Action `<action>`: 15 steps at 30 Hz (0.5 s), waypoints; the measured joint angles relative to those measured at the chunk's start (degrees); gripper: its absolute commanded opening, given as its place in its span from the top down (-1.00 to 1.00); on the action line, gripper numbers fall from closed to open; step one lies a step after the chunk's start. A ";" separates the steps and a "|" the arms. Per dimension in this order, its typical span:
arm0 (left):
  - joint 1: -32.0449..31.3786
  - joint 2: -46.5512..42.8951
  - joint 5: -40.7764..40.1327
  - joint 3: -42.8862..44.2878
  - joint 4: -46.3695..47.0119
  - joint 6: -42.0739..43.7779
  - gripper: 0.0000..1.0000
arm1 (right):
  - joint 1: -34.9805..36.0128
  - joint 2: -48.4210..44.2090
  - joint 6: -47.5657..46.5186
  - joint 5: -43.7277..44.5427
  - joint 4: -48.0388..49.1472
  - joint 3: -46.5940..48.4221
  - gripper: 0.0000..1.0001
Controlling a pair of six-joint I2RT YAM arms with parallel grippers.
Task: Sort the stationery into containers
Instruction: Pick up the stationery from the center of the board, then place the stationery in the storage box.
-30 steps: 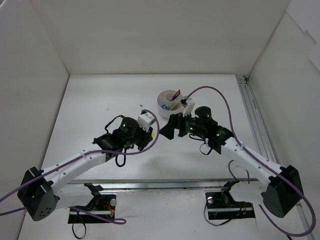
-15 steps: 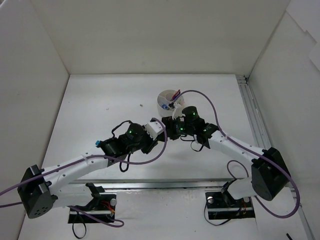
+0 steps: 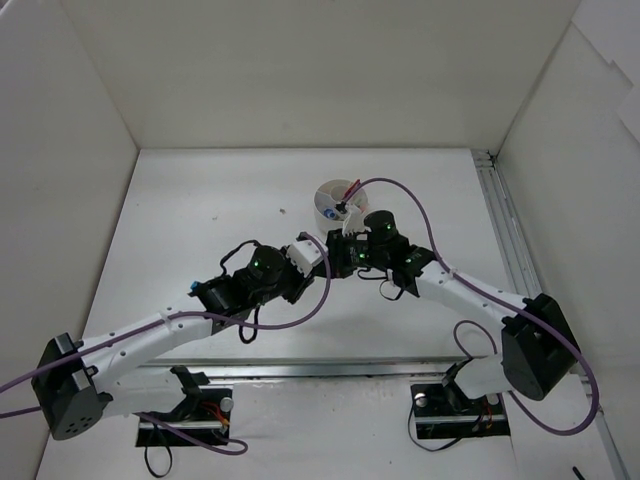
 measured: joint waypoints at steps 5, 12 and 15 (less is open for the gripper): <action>-0.26 -0.09 -1.29 0.00 0.85 -0.17 -0.18 | 0.09 -1.18 -1.62 2.08 -0.31 0.04 1.00; -0.59 -4.17 -7.13 -0.37 1.81 -2.54 -1.00 | -0.46 -6.47 -6.40 13.22 -5.70 2.71 1.00; -0.09 -8.26 -12.68 -1.62 1.73 -5.88 -0.99 | -3.34 -8.72 -8.04 17.11 -7.08 4.68 1.00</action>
